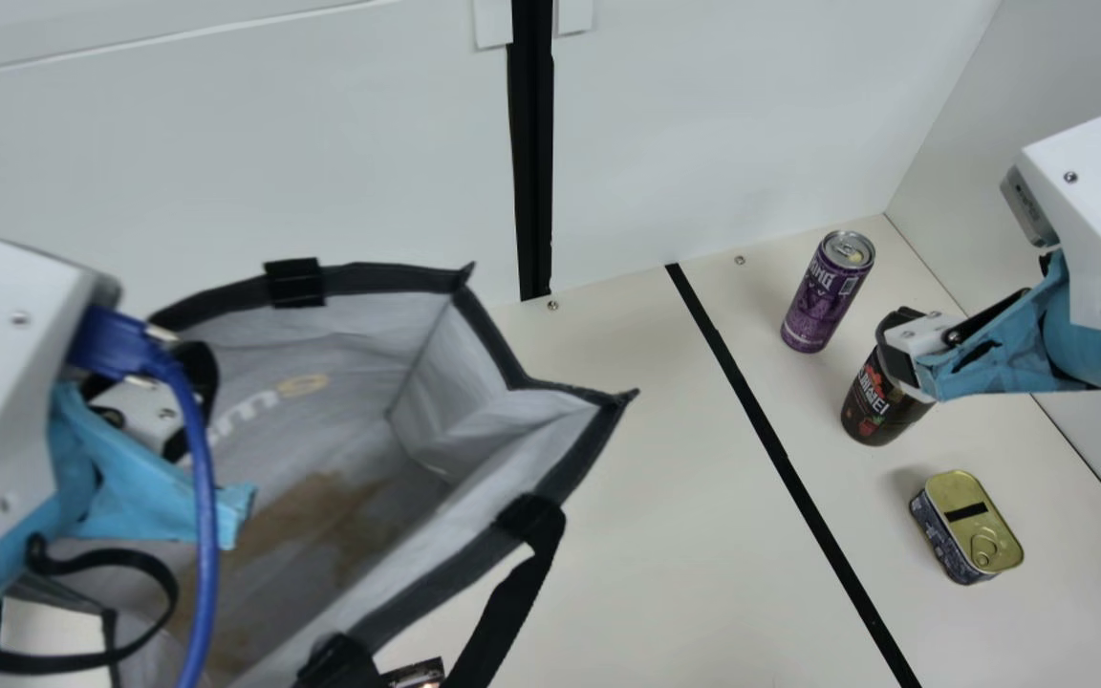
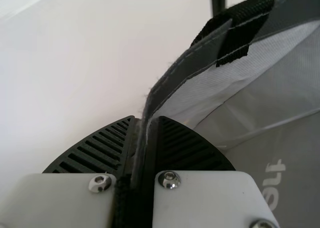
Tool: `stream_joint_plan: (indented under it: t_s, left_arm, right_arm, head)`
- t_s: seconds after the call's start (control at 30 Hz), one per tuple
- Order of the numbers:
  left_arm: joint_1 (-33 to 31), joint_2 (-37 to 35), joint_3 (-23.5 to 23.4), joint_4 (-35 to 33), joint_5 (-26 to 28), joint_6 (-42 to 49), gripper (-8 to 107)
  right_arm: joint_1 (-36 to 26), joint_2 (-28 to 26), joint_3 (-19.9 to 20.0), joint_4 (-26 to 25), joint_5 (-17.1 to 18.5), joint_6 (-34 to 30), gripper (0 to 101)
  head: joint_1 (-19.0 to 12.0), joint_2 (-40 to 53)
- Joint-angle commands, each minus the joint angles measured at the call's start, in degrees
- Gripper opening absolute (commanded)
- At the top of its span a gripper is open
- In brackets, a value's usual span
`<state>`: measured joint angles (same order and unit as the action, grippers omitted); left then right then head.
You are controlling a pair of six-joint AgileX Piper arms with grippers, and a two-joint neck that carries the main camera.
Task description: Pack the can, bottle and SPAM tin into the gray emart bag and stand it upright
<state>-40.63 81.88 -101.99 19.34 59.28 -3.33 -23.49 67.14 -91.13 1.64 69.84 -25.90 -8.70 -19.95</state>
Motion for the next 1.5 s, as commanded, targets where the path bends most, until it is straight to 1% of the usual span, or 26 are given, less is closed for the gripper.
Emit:
stream_joint_plan:
  t_s: [0.0,0.23,0.43,0.63,0.77,0.83,0.97,1.13,1.3,1.47]
  left_arm:
    - [0.47,-0.29,0.05,3.85,0.08,-3.81,-8]
    - [1.64,-1.13,0.52,14.05,1.89,-13.14,-8]
    - [0.98,-1.48,1.97,23.78,4.73,-20.44,-8]
    - [-2.37,-2.04,5.58,34.63,7.75,-26.84,-8]
    - [-6.13,-2.42,9.04,41.37,10.31,-31.07,-8]
    - [-7.24,-2.60,11.39,43.71,10.63,-32.97,-8]
    - [-8.85,-2.85,16.13,46.96,10.63,-36.67,-8]
    - [-11.00,-2.77,20.90,49.04,10.63,-40.44,-8]
    - [-13.29,-2.13,24.31,49.74,10.63,-43.49,-8]
    - [-15.75,-1.32,26.20,49.32,10.63,-45.96,-8]
  right_arm:
    - [0.00,0.00,0.00,0.00,0.00,0.00,95]
    - [0.00,0.00,0.00,0.00,0.00,0.00,95]
    - [0.00,0.00,0.00,0.00,0.00,0.00,95]
    - [0.00,0.00,0.00,0.00,0.00,0.00,95]
    - [0.00,0.00,0.00,0.00,0.00,0.00,95]
    - [0.00,0.00,0.00,0.00,0.00,0.00,95]
    - [0.00,0.00,0.00,0.00,0.00,0.00,95]
    - [0.00,0.00,0.00,0.00,0.00,0.00,95]
    - [0.00,0.00,0.00,0.00,0.00,0.00,95]
    - [0.00,0.00,0.00,0.00,0.00,0.00,95]
  head:
    - [-1.30,-0.05]
    - [-1.30,-0.05]
    - [-1.30,-0.05]
    - [-1.30,-0.05]
    - [-1.30,-0.05]
    - [-1.30,-0.05]
    - [-1.30,-0.05]
    - [-1.30,-0.05]
    - [-1.30,-0.05]
    - [-1.30,-0.05]
